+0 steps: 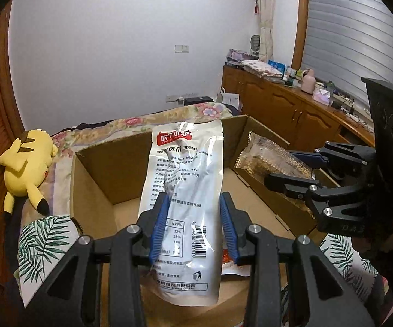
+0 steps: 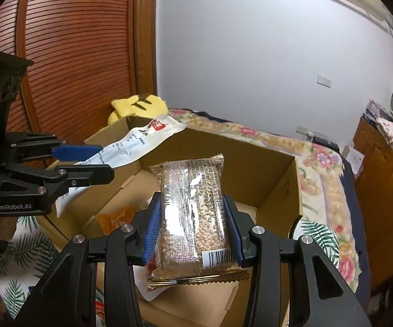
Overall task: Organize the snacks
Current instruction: 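Carry both packets over the box and open both grippers to release them, then move both tools back toward the remaining snacks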
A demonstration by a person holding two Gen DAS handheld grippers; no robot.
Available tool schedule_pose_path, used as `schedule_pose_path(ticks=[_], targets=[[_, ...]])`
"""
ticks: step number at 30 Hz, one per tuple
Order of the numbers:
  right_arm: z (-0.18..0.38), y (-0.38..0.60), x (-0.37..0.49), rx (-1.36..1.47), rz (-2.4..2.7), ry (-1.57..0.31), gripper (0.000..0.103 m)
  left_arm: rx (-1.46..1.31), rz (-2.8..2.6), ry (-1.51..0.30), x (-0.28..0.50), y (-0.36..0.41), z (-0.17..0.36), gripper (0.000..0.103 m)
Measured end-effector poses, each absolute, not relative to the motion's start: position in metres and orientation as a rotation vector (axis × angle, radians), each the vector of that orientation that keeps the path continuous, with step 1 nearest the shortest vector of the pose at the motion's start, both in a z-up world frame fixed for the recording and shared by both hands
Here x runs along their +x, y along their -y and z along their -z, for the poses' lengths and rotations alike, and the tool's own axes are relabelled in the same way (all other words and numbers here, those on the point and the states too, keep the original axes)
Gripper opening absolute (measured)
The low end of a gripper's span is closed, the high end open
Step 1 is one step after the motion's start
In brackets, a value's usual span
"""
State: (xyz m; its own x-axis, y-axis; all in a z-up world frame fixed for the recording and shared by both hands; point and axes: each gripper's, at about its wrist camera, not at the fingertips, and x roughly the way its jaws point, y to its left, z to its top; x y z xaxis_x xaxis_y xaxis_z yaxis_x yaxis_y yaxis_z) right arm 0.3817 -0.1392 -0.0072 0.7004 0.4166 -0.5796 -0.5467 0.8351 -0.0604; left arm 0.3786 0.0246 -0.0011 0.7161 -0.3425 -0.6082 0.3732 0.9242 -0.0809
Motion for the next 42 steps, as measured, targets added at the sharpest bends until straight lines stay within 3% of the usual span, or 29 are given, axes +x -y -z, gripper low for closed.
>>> schedule_pose_path(ticks=[8,12,24,34,42], targets=[[0.021,0.133,0.385,-0.241,-0.531,-0.639,0.044,0.069,0.356,-0.699,0.378,-0.017,0.014,0.042],[0.025,0.132,0.388,-0.228,-0.536,-0.662,0.045,0.068,0.353,-0.691,0.374,-0.018,0.014,0.049],[0.027,0.133,0.382,-0.195,-0.531,-0.688,0.052,0.059,0.336,-0.658,0.342,-0.030,-0.002,0.053],[-0.007,0.153,0.317,-0.158,-0.524,-0.596,0.052,0.059,0.337,-0.595,0.281,-0.037,-0.026,0.054],[-0.007,0.175,0.250,-0.135,-0.535,-0.579,0.053,0.043,0.346,-0.604,0.227,-0.037,-0.015,0.054]])
